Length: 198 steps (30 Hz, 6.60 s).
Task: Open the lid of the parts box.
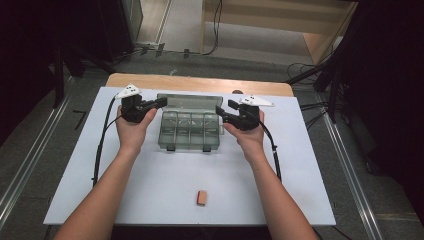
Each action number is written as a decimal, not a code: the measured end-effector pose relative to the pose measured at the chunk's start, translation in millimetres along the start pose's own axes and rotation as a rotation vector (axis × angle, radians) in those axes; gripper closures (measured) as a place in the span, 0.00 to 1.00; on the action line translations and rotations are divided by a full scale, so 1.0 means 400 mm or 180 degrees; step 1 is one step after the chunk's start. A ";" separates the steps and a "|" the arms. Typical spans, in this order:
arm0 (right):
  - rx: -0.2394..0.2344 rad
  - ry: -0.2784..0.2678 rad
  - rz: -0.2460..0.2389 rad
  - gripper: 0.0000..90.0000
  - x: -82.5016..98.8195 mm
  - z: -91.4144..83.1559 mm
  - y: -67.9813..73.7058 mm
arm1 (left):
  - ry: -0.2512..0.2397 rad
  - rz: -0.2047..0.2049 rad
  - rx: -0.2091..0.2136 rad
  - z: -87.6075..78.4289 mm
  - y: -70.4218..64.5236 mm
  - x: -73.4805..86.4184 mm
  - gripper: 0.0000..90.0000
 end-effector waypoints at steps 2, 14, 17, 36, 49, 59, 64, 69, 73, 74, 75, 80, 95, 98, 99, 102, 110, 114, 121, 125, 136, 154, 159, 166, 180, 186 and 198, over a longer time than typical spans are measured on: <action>0.0086 0.0066 -0.0004 0.60 0.005 0.015 -0.010 | -0.0037 -0.0022 -0.0030 0.003 0.007 -0.001 1.00; 0.0240 0.0094 0.0035 0.83 0.012 0.057 -0.025 | -0.0063 0.0016 -0.0069 0.020 0.022 -0.008 1.00; 0.0265 0.0058 0.0001 0.90 0.010 0.060 -0.024 | -0.0015 0.0041 -0.0051 0.018 0.025 -0.002 0.95; 0.0211 0.0076 0.0302 0.92 -0.002 0.071 -0.039 | 0.0329 -0.0314 -0.0282 0.058 0.101 0.063 0.00; 0.0180 0.0143 0.0374 0.92 -0.015 0.086 -0.056 | 0.0229 -0.0111 -0.0467 0.082 0.110 0.060 0.77; 0.0171 0.0153 0.0462 0.93 -0.019 0.105 -0.073 | 0.0333 -0.0147 -0.0558 0.104 0.112 0.050 0.90; 0.0208 0.0236 0.0462 0.94 0.004 0.127 -0.086 | 0.0363 -0.0106 -0.0605 0.111 0.115 0.049 0.92; 0.0202 0.0234 0.0512 0.93 0.017 0.141 -0.095 | 0.0356 -0.0124 -0.0620 0.119 0.121 0.050 0.93; 0.0205 0.0269 0.0543 0.91 0.032 0.156 -0.101 | 0.0341 -0.0166 -0.0611 0.127 0.127 0.052 0.94; 0.0205 0.0269 0.0543 0.91 0.032 0.156 -0.101 | 0.0340 -0.0183 -0.0601 0.127 0.129 0.052 0.94; 0.0198 0.0275 0.0543 0.91 0.034 0.158 -0.103 | 0.0339 -0.0199 -0.0578 0.128 0.131 0.052 0.94; 0.0171 0.0293 0.0602 0.91 0.049 0.172 -0.109 | 0.0320 -0.0278 -0.0539 0.133 0.139 0.055 0.94; 0.0036 0.0267 0.0867 0.91 0.059 0.180 -0.125 | 0.0403 -0.0503 -0.0452 0.150 0.152 0.077 0.90; 0.0013 0.0270 0.0911 0.90 0.062 0.182 -0.128 | 0.0429 -0.0570 -0.0414 0.150 0.156 0.083 0.90; 0.0009 0.0275 0.0938 0.90 0.063 0.183 -0.129 | 0.0434 -0.0575 -0.0416 0.151 0.156 0.083 0.90; -0.0012 0.0304 0.0962 0.89 0.067 0.186 -0.130 | 0.0456 -0.0606 -0.0417 0.153 0.157 0.086 0.89; -0.0040 0.0360 0.1067 0.87 0.078 0.192 -0.137 | 0.0521 -0.0805 -0.0344 0.156 0.167 0.099 0.88; -0.0039 0.0407 0.1101 0.87 0.081 0.194 -0.139 | 0.0567 -0.0852 -0.0350 0.157 0.171 0.104 0.87; 0.0001 0.0484 0.1095 0.86 0.084 0.197 -0.138 | 0.0650 -0.0853 -0.0390 0.158 0.170 0.110 0.87; 0.0020 0.0508 0.1093 0.86 0.084 0.198 -0.137 | 0.0663 -0.0858 -0.0400 0.157 0.168 0.113 0.87; -0.0008 0.0508 0.0979 0.62 0.083 0.192 -0.130 | 0.0585 -0.0687 -0.0376 0.131 0.146 0.102 0.72; -0.0172 0.0267 0.0564 0.12 0.095 0.093 -0.089 | 0.0193 -0.0454 -0.0124 0.009 0.095 0.091 0.21; -0.0199 0.0252 0.0533 0.09 0.105 0.070 -0.080 | 0.0142 -0.0294 -0.0056 -0.023 0.069 0.092 0.13; -0.0253 0.0250 0.0449 0.00 0.121 0.039 -0.061 | 0.0101 -0.0141 0.0049 -0.059 0.044 0.114 0.00; -0.0255 0.0247 0.0142 0.00 0.137 -0.031 -0.011 | 0.0116 -0.0042 -0.0036 -0.130 0.023 0.170 0.00; -0.0253 0.0284 0.0056 0.00 0.158 -0.054 0.010 | 0.0131 0.0085 -0.0051 -0.155 0.008 0.187 0.00; -0.0255 0.0296 0.0011 0.00 0.204 -0.105 0.041 | 0.0059 0.0051 -0.0045 -0.207 -0.006 0.209 0.00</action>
Point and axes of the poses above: each handheld gripper's, and its own axes: z roughly forward along the jaws, x roughly out of its underside, y roughly to its left, the point moved 3 cm from there along z, roughly forward along the jaws, and after that the axes turned 4 degrees about -x, right-handed, at the moved point
